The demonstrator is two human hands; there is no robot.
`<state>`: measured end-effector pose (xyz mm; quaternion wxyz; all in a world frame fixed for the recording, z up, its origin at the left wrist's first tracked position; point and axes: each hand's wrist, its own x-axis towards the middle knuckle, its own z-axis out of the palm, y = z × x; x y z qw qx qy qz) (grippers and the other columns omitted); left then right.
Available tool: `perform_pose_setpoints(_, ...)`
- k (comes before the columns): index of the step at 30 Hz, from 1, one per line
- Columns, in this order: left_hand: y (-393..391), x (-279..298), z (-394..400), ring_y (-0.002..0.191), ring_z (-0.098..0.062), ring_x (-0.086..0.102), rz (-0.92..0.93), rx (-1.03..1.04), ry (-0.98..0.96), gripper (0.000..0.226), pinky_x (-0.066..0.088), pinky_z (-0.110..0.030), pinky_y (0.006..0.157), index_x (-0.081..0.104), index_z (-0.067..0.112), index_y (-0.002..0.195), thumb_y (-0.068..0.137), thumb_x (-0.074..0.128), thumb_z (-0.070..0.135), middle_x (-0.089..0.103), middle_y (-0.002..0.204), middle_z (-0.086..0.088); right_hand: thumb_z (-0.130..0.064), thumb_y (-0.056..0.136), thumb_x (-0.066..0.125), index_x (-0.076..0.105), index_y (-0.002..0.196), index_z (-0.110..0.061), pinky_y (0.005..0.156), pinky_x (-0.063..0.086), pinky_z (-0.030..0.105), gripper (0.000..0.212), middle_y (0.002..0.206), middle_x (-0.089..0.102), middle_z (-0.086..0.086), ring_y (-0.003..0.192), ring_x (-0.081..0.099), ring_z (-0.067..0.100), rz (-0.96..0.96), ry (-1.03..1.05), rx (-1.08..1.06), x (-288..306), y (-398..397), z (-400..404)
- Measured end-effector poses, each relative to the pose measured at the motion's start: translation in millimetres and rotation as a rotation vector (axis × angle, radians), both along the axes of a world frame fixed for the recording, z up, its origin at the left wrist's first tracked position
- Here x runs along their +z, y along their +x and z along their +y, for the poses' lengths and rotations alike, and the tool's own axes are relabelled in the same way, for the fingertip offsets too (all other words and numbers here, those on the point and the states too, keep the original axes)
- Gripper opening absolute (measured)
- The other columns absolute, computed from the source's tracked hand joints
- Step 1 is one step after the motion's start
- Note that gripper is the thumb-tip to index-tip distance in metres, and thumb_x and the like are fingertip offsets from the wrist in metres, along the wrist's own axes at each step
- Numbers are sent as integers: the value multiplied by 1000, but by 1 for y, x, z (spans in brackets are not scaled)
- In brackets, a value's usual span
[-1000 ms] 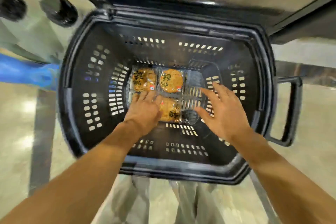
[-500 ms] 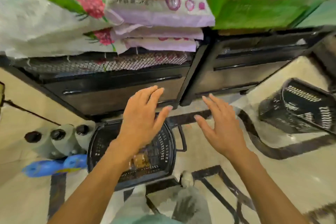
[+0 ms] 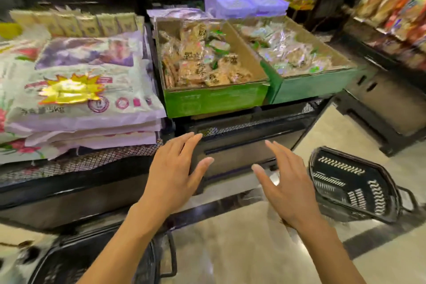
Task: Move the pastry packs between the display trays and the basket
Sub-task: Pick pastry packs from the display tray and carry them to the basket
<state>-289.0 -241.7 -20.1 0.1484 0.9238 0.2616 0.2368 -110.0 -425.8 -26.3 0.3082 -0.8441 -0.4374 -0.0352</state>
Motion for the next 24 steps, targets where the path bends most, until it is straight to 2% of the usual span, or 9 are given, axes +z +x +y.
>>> perform_pose_setpoints(3, 31, 0, 9, 122, -27, 56, 22, 41, -33, 63, 47, -43, 97, 54, 15, 141, 101, 35, 60, 59, 136, -5, -59, 92, 46, 51, 144, -23, 105, 29, 22, 64, 142, 55, -3, 130, 46, 17, 52, -17, 16, -4, 38, 15)
perform_pose_setpoints(7, 77, 1, 50, 122, -23, 54, -9, 109, -66, 67, 45, -38, 98, 52, 16, 142, 100, 31, 64, 60, 134, -5, -59, 93, 49, 51, 143, -27, 100, 40, 29, 60, 138, 54, -11, 128, 47, 14, 101, -24, 89, -2, 88, 67)
perform_pose_setpoints(10, 120, -3, 94, 123, -21, 50, -46, 147, -93, 64, 42, -34, 97, 49, 17, 144, 100, 35, 61, 60, 133, -6, -56, 97, 54, 46, 146, -30, 100, 40, 31, 57, 141, 50, -13, 132, 43, 12, 117, -65, 137, 5, 131, 116)
perform_pose_setpoints(14, 183, -4, 156, 118, -20, 54, -112, 107, -137, 64, 43, -33, 93, 50, 16, 144, 102, 32, 61, 61, 129, -5, -54, 96, 54, 40, 147, -38, 102, 44, 35, 55, 139, 49, -17, 131, 44, 7, 144, -126, 189, 22, 194, 187)
perform_pose_setpoints(17, 221, -5, 194, 112, -21, 58, -120, 69, -185, 62, 47, -32, 91, 51, 14, 143, 102, 37, 58, 63, 125, -4, -55, 95, 55, 43, 146, -33, 103, 46, 41, 57, 137, 52, -12, 130, 47, 10, 136, -182, 215, 31, 237, 241)
perform_pose_setpoints(19, 238, -5, 215, 112, -21, 57, -87, 61, -219, 62, 51, -37, 89, 48, 17, 145, 100, 38, 59, 61, 126, -4, -54, 95, 56, 43, 146, -31, 104, 45, 40, 57, 138, 52, -12, 130, 47, 11, 126, -226, 257, 32, 260, 273)
perform_pose_setpoints(22, 250, -7, 234, 119, -14, 51, -56, 74, -327, 68, 42, -29, 93, 38, 27, 151, 99, 28, 70, 56, 132, 3, -53, 95, 59, 43, 145, -30, 109, 40, 35, 58, 139, 49, -10, 132, 43, 10, 114, -347, 333, 28, 288, 311)
perform_pose_setpoints(24, 252, -8, 239, 116, -14, 53, -38, 78, -343, 71, 42, -28, 92, 41, 26, 149, 98, 24, 73, 58, 129, 3, -57, 92, 60, 42, 147, -31, 112, 36, 32, 63, 141, 47, -10, 134, 39, 9, 113, -452, 422, 26, 303, 330)
